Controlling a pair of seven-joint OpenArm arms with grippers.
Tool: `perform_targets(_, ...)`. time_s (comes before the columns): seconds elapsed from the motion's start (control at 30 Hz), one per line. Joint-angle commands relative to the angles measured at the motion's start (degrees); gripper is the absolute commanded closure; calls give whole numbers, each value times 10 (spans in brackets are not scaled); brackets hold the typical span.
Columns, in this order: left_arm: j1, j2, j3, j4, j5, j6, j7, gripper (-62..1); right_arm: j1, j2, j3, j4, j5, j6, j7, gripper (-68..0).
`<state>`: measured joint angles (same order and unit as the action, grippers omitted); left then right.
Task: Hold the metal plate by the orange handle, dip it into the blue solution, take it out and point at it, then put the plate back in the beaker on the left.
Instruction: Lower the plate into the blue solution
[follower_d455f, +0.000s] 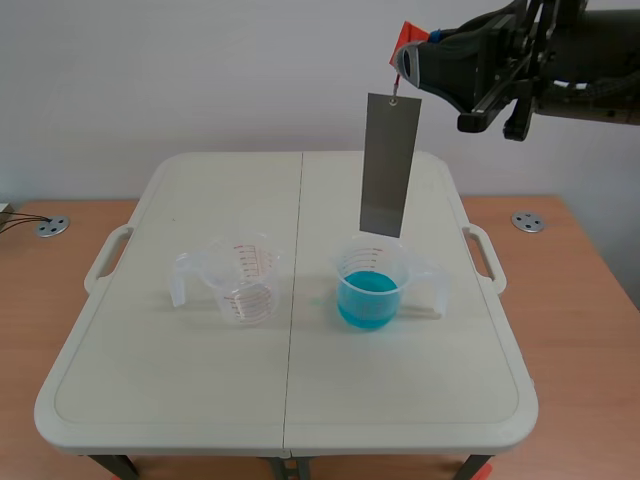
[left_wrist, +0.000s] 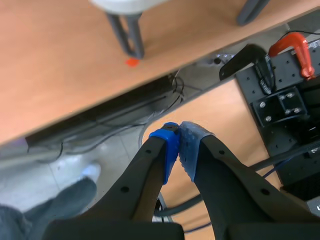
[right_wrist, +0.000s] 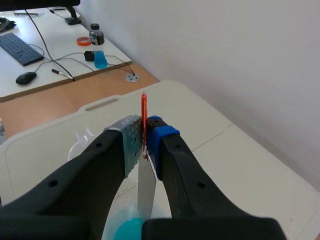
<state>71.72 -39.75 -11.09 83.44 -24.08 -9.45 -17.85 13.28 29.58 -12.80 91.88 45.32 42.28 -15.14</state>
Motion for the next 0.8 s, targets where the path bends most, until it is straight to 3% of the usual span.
perform_targets(0.0,0,7,9,-1,-1,-3,-7,-18,3,2,8,2,3,4,14,-15)
perform_targets(0.3,-2,46,57,-30,34,-3,-8,-18,-1,-11,7,-28,-5,4,26,-15)
perform_targets(0.57,-2,75,88,-40,79,-3,-5,-18,-1,-47,6,-71,-55,4,33,-15)
perform_targets(0.77,-6,76,92,-40,79,-3,-3,-18,-1,-66,-2,-112,-79,4,47,-15)
